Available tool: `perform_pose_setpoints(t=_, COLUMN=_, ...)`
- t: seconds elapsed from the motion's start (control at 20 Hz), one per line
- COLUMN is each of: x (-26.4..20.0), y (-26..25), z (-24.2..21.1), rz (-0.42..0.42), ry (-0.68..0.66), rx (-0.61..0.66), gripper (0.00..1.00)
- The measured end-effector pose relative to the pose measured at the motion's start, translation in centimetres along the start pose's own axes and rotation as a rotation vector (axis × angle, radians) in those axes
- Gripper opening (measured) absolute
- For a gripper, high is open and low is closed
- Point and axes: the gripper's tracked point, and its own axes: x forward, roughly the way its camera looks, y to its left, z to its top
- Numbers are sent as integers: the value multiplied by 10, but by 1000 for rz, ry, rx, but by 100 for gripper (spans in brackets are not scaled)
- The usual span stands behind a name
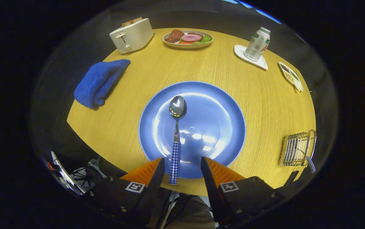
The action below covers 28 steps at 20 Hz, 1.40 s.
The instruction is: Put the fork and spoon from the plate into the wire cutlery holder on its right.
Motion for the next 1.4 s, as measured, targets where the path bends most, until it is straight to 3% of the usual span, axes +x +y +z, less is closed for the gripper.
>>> perform_pose_setpoints(t=0.05, x=5, y=0, z=-1, rz=0, ry=17, rx=-7, gripper=70)
perform_pose_setpoints(t=0.4, x=23, y=8, z=-8, rz=13, ry=98, rx=-98, gripper=70)
perform_pose_setpoints(t=0.5, x=51, y=2, z=-3, rz=20, ry=106, rx=-80, gripper=14)
perform_pose_setpoints(t=0.75, x=47, y=15, z=1, rz=38, ry=157, rx=-124, gripper=14)
perform_pose_setpoints(t=0.8, x=48, y=15, z=1, rz=38, ry=163, rx=-138, gripper=1)
perform_pose_setpoints(t=1.0, x=42, y=12, z=2, rz=53, ry=164, rx=-146, gripper=1)
perform_pose_setpoints(t=1.25, x=-6, y=1, z=4, rz=87, ry=182, rx=-170, gripper=1)
perform_pose_setpoints(t=1.4, x=-41, y=-15, z=-1, rz=59, ry=150, rx=-177, gripper=1)
